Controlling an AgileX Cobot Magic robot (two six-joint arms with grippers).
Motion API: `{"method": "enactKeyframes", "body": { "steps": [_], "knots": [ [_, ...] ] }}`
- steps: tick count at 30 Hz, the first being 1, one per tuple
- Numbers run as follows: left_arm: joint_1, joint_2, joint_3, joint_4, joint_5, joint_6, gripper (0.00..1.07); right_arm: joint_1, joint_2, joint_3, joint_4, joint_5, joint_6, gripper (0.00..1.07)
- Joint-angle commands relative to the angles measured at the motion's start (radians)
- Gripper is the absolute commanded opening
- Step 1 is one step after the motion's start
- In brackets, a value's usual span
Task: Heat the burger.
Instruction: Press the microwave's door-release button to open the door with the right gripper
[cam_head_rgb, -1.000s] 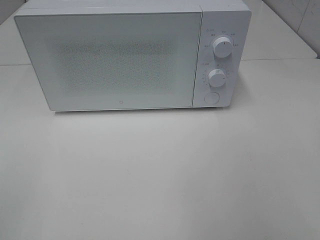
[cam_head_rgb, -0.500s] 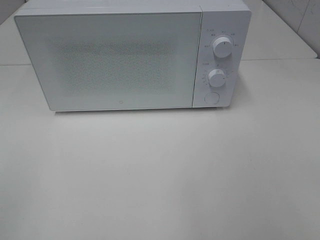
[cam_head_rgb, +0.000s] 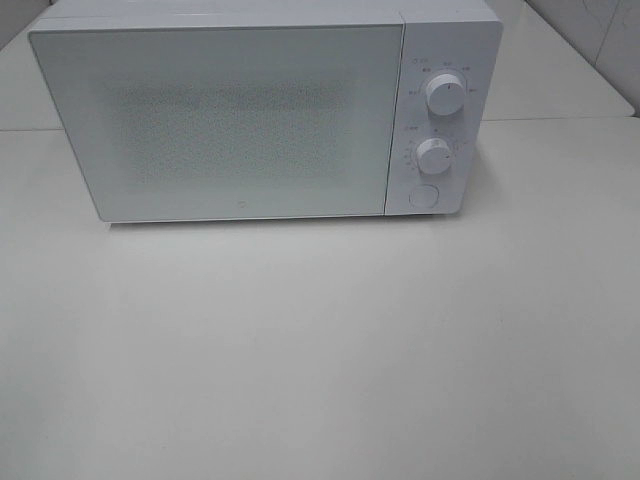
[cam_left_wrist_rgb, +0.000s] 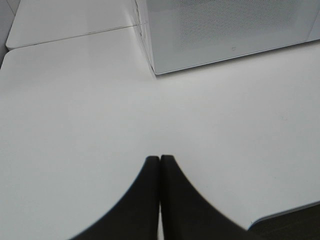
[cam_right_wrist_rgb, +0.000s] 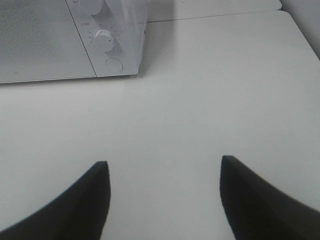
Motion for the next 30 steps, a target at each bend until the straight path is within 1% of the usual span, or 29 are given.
{"method": "enactKeyframes", "body": {
  "steps": [1, 18, 20, 23, 25, 26, 28, 30],
  "knots": [
    [0.002, -0.02, 0.003, -0.01, -0.014, -0.003, 0.0, -0.002, -0.027, 0.001, 0.005, -0.017, -0.013, 0.59],
    [0.002, -0.02, 0.003, -0.01, -0.014, -0.003, 0.0, -0.002, -0.026, 0.0, 0.013, -0.021, -0.013, 0.59],
    [0.002, -0.02, 0.003, -0.01, -0.014, -0.003, 0.0, -0.002, 0.012, -0.021, 0.023, -0.032, -0.017, 0.59],
    [0.002, -0.02, 0.003, -0.01, -0.014, -0.003, 0.0, -0.002, 0.033, -0.027, 0.023, -0.039, -0.017, 0.59],
    [0.002, -0.02, 0.003, -0.01, -0.014, -0.003, 0.0, -0.002, 0.097, -0.034, 0.022, -0.086, -0.022, 0.59],
    [0.002, -0.02, 0.003, -0.01, -0.014, -0.003, 0.0, -0.002, 0.097, -0.034, 0.022, -0.086, -0.022, 0.59],
    [0.002, -0.02, 0.003, -0.01, -0.014, -0.003, 0.0, -0.002, 0.193, -0.034, 0.022, -0.195, -0.029, 0.59],
    [0.002, -0.02, 0.003, -0.01, -0.014, -0.003, 0.0, -0.002, 0.218, -0.034, 0.022, -0.227, -0.029, 0.59]
  ]
}}
